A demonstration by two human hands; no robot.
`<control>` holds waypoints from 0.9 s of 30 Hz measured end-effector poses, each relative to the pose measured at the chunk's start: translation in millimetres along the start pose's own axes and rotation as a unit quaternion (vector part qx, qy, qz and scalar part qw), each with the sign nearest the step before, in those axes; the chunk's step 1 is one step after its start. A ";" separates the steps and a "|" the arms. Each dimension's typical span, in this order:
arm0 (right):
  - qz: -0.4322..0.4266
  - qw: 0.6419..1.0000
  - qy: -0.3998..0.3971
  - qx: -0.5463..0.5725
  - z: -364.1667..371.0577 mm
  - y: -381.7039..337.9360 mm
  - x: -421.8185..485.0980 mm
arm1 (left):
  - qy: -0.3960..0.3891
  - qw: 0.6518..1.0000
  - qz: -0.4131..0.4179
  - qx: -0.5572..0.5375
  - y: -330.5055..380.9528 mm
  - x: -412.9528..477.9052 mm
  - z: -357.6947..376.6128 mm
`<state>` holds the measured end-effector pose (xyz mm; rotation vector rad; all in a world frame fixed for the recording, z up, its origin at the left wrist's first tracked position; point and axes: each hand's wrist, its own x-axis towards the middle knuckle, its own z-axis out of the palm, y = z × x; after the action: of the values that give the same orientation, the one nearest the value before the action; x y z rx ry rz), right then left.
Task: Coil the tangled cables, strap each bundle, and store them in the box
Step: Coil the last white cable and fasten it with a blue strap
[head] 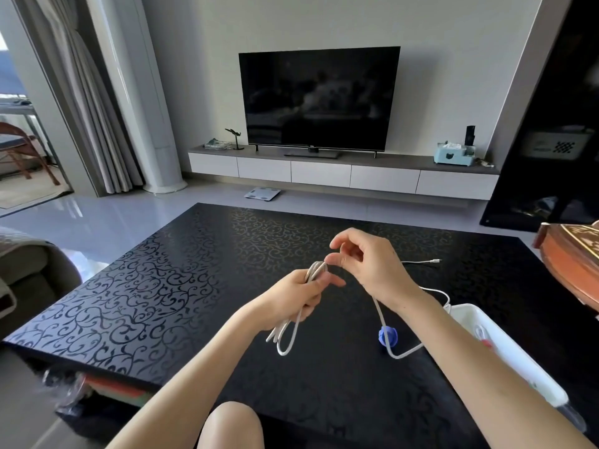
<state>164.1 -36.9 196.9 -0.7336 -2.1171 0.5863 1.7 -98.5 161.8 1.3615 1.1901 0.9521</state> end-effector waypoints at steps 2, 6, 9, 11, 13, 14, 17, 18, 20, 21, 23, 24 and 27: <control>-0.005 0.999 -0.043 -0.005 -4.8 2.0 4.1 | -0.030 0.999 -0.010 -0.010 3.8 -2.1 0.0; 0.025 0.995 -0.096 0.032 -10.0 3.5 11.2 | -0.021 0.998 0.054 0.022 8.2 -3.1 -3.8; 0.046 0.993 -0.095 0.056 -10.7 3.0 16.6 | 0.009 0.998 0.069 0.005 9.3 -0.6 -3.5; 0.056 0.993 -0.088 0.052 -11.1 2.0 19.6 | 0.011 0.998 0.064 -0.017 7.6 4.2 -3.6; 0.066 0.993 -0.085 0.044 -10.1 1.4 22.6 | 0.006 0.996 0.062 -0.063 4.5 9.2 -3.6; 0.073 0.993 -0.083 0.036 -9.9 1.2 23.8 | -0.004 0.992 0.058 -0.111 3.6 11.0 -2.4; 0.096 0.993 -0.069 0.024 -10.8 1.0 28.9 | -0.025 0.962 0.049 -0.267 2.4 14.7 3.7; 0.105 0.992 -0.063 0.041 -12.0 0.8 29.7 | -0.014 0.954 0.050 -0.295 2.1 17.0 6.3; 0.124 0.988 -0.047 0.085 -12.2 2.3 27.2 | 0.022 0.938 0.060 -0.341 3.4 24.0 10.7; 0.136 0.984 -0.038 0.108 -10.6 5.9 22.8 | 0.044 0.927 0.068 -0.366 5.4 28.0 11.9; 0.169 0.972 -0.034 0.161 -2.5 15.9 7.9 | 0.100 0.895 0.084 -0.426 12.5 35.4 9.1; 0.187 0.964 -0.042 0.183 3.0 22.3 -2.0 | 0.131 0.875 0.091 -0.458 17.0 39.0 5.6; 0.223 0.945 -0.103 0.217 18.0 36.6 -31.8 | 0.223 0.819 0.106 -0.518 32.1 50.5 -7.9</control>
<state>176.8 -34.5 146.8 -0.9281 -1.9000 1.3782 8.5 -46.2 191.2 0.3734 0.6037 1.7966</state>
